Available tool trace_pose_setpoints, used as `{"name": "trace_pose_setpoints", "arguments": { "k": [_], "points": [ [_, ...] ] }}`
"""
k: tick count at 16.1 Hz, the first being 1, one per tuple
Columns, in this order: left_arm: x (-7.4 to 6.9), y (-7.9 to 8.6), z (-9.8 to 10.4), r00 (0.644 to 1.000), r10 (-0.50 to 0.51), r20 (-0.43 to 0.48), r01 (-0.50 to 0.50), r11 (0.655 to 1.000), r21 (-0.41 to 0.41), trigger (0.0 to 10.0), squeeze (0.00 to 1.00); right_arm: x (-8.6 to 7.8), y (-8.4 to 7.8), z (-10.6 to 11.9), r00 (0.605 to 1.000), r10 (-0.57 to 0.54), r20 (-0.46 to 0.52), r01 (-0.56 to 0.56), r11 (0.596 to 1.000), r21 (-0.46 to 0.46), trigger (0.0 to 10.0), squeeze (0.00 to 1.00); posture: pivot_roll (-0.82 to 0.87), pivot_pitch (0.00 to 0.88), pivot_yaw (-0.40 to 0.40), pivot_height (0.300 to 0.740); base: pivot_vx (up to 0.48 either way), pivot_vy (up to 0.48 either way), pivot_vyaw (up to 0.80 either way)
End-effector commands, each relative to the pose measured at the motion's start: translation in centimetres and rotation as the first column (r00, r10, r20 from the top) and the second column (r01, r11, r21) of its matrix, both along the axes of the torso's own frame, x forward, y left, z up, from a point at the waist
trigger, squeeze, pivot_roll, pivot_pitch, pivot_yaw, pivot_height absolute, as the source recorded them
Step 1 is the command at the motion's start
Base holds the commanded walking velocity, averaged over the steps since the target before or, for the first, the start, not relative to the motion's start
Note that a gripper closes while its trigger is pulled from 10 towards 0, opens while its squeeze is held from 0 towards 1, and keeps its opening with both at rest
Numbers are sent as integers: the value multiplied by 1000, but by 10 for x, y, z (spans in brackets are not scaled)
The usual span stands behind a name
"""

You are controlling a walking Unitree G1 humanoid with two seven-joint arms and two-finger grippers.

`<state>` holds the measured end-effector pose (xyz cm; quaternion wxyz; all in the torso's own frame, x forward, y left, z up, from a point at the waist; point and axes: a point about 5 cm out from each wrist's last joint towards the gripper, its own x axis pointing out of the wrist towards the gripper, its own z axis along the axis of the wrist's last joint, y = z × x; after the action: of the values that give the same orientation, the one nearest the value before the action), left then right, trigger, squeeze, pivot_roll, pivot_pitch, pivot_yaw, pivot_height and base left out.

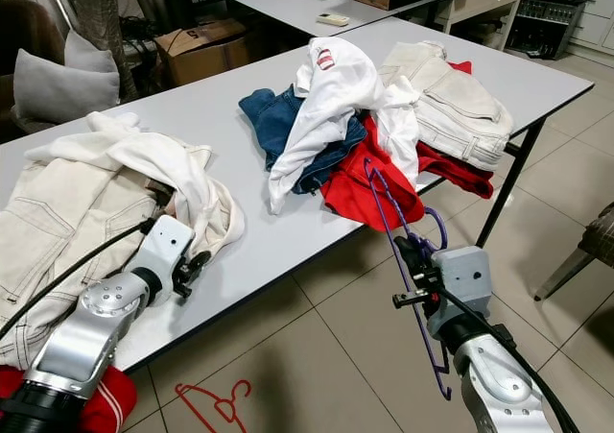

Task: Hang hanger

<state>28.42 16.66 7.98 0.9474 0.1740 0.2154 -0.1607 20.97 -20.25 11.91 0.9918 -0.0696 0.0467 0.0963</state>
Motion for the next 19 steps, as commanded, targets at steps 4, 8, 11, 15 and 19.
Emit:
{"name": "trace_pose_setpoints", "arguments": {
  "k": [4,8,11,15,19],
  "points": [
    [5,7,1,995,96,21,-95,993,-65,0,0,6,3,3,999,8,32,-8,1000,-3,10000,0,-241,0,116,740,0,0,0],
    [12,12,2,988,147,49,-143,987,-73,0,0,9,6,3,998,32,46,-31,999,-17,10000,0,-240,0,122,740,0,0,0],
    [17,-1,19,984,89,153,-60,981,-187,0,0,9,12,5,994,97,54,-97,995,-6,10000,0,-238,0,122,740,0,0,0],
    [19,-8,71,867,87,490,67,955,-288,0,0,9,30,13,950,304,77,-310,947,88,10000,0,-217,0,113,740,0,0,0],
    [1,-5,82,807,-44,588,165,974,-153,0,0,20,53,19,851,517,88,-522,821,232,10000,0,-160,0,87,740,0,0,0]
  ]
}}
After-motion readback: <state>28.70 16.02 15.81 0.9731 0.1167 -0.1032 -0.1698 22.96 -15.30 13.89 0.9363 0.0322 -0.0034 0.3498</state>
